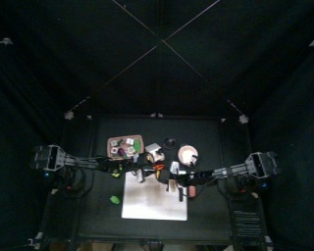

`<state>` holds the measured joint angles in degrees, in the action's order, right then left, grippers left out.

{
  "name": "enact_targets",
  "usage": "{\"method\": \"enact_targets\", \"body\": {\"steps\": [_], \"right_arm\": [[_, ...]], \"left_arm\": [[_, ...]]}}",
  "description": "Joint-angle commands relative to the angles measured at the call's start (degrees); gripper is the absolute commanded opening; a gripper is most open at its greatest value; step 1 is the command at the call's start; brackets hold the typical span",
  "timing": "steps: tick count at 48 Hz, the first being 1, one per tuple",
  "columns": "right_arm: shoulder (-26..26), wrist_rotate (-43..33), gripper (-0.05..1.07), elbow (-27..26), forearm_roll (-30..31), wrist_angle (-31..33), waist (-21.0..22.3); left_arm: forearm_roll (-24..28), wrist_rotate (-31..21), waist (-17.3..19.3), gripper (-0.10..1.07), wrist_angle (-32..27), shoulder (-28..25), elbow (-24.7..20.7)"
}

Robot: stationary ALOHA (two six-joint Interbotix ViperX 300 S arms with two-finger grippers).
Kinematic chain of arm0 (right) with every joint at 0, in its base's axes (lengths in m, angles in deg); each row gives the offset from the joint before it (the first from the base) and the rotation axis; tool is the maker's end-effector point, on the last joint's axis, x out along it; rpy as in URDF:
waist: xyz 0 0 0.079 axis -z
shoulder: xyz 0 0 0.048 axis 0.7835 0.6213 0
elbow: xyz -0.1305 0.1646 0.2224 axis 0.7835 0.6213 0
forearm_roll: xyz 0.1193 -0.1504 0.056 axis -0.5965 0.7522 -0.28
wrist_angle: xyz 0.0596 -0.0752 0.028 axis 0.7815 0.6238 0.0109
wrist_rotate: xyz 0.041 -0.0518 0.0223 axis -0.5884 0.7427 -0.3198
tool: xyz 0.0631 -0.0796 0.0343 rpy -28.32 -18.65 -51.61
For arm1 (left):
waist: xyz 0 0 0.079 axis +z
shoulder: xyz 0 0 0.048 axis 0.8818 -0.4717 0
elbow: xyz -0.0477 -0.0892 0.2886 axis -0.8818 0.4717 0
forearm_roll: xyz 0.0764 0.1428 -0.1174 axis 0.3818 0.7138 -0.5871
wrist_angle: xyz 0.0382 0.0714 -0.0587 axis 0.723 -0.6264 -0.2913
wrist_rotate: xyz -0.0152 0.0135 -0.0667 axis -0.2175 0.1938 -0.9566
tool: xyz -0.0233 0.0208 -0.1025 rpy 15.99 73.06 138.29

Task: Remove corn husk

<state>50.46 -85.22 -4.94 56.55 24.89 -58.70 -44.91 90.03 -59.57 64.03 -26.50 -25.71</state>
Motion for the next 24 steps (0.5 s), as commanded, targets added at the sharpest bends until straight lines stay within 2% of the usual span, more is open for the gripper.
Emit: {"method": "enact_targets", "body": {"steps": [1, 24], "right_arm": [[-1.1, 0.1, 0.56, -1.3, 0.1, -0.2, 0.1], [-1.1, 0.2, 0.56, -1.5, 0.2, -0.3, 0.0]], "left_arm": [[-0.4, -0.1, -0.2, 0.78, 0.2, -0.2, -1.8], [-3.5, -0.1, 0.2, 0.77, -1.0, -3.9, -3.9]]}}
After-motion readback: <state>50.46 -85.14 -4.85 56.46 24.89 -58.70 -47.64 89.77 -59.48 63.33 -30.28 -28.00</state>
